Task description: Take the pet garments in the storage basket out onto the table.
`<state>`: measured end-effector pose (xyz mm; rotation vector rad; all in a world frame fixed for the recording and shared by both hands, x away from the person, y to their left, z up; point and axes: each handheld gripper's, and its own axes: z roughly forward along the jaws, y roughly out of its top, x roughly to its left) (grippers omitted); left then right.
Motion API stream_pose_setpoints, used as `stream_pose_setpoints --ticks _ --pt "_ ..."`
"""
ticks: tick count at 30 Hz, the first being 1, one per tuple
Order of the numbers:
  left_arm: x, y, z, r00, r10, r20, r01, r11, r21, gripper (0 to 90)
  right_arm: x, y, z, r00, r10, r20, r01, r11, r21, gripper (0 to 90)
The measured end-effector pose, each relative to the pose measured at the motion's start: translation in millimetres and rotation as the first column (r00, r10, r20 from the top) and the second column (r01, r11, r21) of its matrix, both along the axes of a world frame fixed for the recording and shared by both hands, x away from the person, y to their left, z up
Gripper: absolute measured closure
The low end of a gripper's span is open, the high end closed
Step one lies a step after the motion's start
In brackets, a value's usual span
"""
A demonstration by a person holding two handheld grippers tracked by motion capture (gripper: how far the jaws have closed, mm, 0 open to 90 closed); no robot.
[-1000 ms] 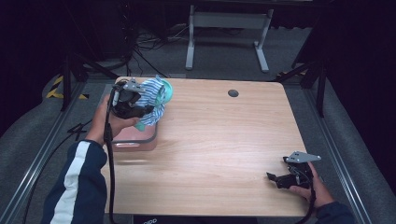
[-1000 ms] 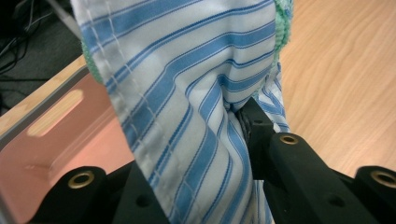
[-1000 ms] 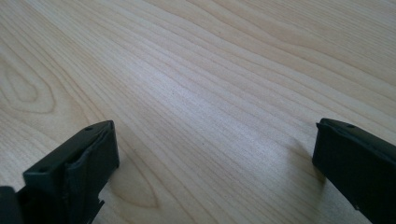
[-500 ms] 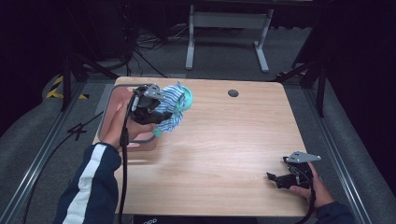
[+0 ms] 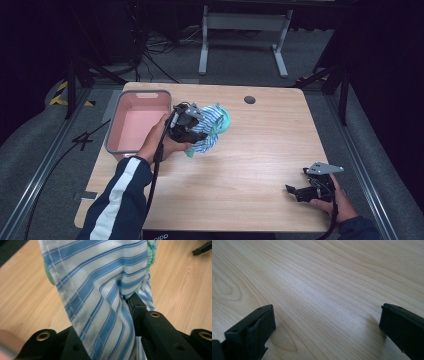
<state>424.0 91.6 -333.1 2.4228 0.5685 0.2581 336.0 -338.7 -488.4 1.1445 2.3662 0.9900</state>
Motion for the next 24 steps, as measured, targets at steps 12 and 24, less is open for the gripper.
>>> stream_pose_setpoints --ticks 12,24 --pt "3.9 -39.2 -50.1 0.9950 -0.045 -0.089 0.047 0.9986 0.023 70.7 0.0 -0.1 0.1 1.0000 0.000 0.000 0.000 1.0000 0.000 0.7" --pt "4.3 -60.3 -88.3 0.9856 -0.057 -0.159 0.062 0.9977 0.027 68.7 -0.1 0.0 0.0 1.0000 -0.001 -0.001 0.001 1.0000 0.000 0.7"
